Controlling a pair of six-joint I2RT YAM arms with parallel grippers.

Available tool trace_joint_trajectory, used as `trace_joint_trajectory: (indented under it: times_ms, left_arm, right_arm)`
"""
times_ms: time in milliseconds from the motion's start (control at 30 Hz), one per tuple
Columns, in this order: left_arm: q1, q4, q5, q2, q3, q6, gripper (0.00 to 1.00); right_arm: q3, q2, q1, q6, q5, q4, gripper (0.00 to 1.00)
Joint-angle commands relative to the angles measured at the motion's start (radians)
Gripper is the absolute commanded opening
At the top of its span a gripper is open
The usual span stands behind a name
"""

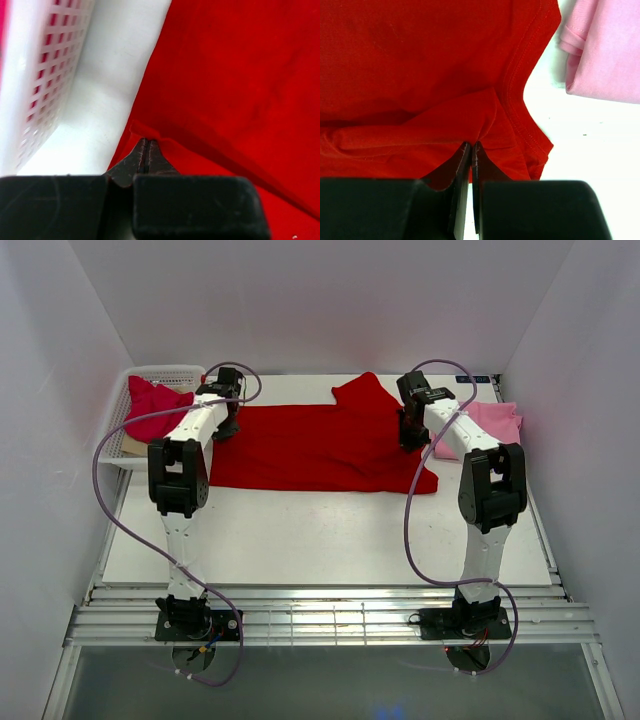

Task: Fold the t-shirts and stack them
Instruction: Fold the flattened tshirt in 1/3 of the way

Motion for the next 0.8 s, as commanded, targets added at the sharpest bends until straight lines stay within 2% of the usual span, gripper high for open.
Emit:
trace_joint_trajectory:
  times_ms: [0,200,233,267,333,433,467,500,533,567,667,767]
  left_arm:
    - [0.006,0.026,0.002,0.023,0.028,0.015,0.02]
    - [0.007,0.084,-0.041,-0.014,0.008,0.008,0.32]
    - [0.006,0.086,-0.047,-0.022,0.017,0.006,0.38]
    - [0.004,0.086,-0.059,-0.034,0.044,0.003,0.49]
    - [-0.002,0.084,-0.061,-0.051,0.073,-0.012,0.56]
    - [-0.060,0.090,-0.079,-0.114,0.089,-0.044,0.58]
    - [-0.121,0.094,-0.091,-0.134,0.083,-0.048,0.58]
    - [-0.158,0.107,-0.122,-0.170,0.065,-0.052,0.58]
    - [-0.201,0.113,-0.131,-0.189,0.051,-0.052,0.58]
    - [-0.285,0.120,-0.135,-0.204,0.035,-0.064,0.58]
    - [-0.440,0.150,-0.087,-0.237,-0.034,-0.097,0.58]
    - [-0.552,0.158,-0.009,-0.212,-0.090,-0.147,0.47]
  right_arm:
    - [0.034,0.018,-0.008,0.002,0.017,-0.014,0.08]
    - [0.116,0.085,-0.023,0.019,0.033,-0.012,0.08]
    - [0.139,0.097,-0.027,0.020,0.030,-0.012,0.08]
    - [0.164,0.128,-0.032,0.022,0.022,-0.012,0.08]
    - [0.234,0.156,-0.053,0.020,0.002,-0.007,0.14]
    - [0.253,0.168,-0.075,0.020,-0.013,0.055,0.26]
    - [0.242,0.144,-0.080,0.017,-0.018,0.081,0.29]
    - [0.227,0.127,-0.084,0.010,-0.025,0.112,0.38]
    - [0.219,0.116,-0.084,0.002,-0.030,0.136,0.41]
    - [0.210,0.095,-0.084,-0.006,-0.027,0.134,0.42]
    - [0.126,0.030,-0.083,-0.013,-0.067,0.137,0.45]
    - [-0.018,-0.049,-0.066,-0.020,-0.124,0.173,0.45]
